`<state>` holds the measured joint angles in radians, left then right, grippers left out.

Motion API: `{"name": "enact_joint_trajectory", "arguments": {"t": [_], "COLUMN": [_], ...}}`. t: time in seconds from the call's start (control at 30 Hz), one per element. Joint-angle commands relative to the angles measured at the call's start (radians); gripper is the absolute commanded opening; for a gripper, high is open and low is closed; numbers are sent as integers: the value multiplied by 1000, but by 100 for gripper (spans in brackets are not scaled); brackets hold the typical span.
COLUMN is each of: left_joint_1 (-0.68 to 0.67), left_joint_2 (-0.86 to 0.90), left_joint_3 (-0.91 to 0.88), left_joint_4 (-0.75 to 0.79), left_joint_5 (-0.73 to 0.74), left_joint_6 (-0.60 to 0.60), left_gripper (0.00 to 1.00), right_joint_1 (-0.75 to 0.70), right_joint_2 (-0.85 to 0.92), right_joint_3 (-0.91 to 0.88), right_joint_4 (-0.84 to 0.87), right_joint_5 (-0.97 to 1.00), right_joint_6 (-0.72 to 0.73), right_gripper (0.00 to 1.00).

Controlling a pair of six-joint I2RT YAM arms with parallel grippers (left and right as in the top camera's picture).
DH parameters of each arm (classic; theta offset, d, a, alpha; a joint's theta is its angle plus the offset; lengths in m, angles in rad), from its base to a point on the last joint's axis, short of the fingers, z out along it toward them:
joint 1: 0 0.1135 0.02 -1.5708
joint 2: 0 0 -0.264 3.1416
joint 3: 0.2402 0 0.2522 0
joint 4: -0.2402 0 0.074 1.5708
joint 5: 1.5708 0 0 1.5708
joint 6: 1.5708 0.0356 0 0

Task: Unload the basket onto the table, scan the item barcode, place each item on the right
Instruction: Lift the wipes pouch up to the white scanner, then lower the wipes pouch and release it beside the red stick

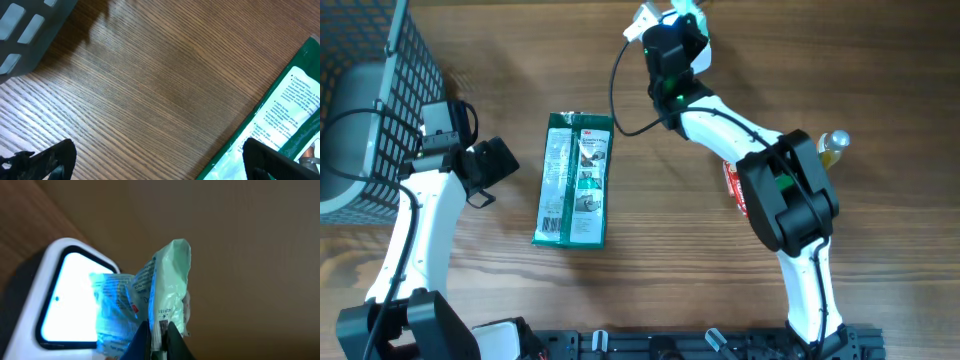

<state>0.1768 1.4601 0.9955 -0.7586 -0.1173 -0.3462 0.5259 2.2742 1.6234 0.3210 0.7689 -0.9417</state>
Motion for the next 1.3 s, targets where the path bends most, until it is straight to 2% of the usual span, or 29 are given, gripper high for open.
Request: {"name": "enact_joint_trajectory", "arguments": {"t": [0.0, 0.23, 0.43, 0.53, 0.63, 0.77, 0.87, 0.97, 1.1, 1.13, 1.17, 1.2, 1.27], "left_joint_1": [5, 5, 5, 5, 5, 5, 5, 5, 5, 5, 5, 5, 5], "left_joint_2": [-11, -11, -11, -11, -11, -11, -11, -11, -11, -11, -11, -11, -11], "left_joint_3": [13, 13, 13, 13, 13, 13, 13, 13, 13, 13, 13, 13, 13], "left_joint_4": [2, 2, 2, 2, 2, 2, 2, 2, 2, 2, 2, 2, 2], "left_joint_5": [1, 1, 1, 1, 1, 1, 1, 1, 1, 1, 1, 1, 1], "left_joint_6": [1, 1, 1, 1, 1, 1, 1, 1, 1, 1, 1, 1, 2], "left_gripper": [100, 100, 100, 100, 100, 100, 100, 100, 100, 100, 100, 100, 100], "right_joint_1": [29, 27, 14, 14, 9, -34, -79, -95, -95, -94, -95, -94, -94], "right_joint_2": [25, 16, -138, -264, -379, -436, -411, -393, -393, -393, -393, -393, -393], "right_joint_3": [3, 3, 3, 3, 3, 3, -12, -82, -146, -146, -146, -146, -146], "right_joint_4": [-61, -117, -157, -325, -603, -986, -1250, -1338, -1306, -1271, -1242, -1221, -1186], "right_joint_5": [-6, 8, -3, -105, -310, -764, -1049, -1011, -830, -808, -791, -784, -792], "right_joint_6": [1, 0, 57, 144, 327, 517, 525, 512, 507, 536, 570, 609, 726], "right_gripper": [4, 4, 4, 4, 4, 4, 6, 6, 5, 13, 41, 50, 60]}}
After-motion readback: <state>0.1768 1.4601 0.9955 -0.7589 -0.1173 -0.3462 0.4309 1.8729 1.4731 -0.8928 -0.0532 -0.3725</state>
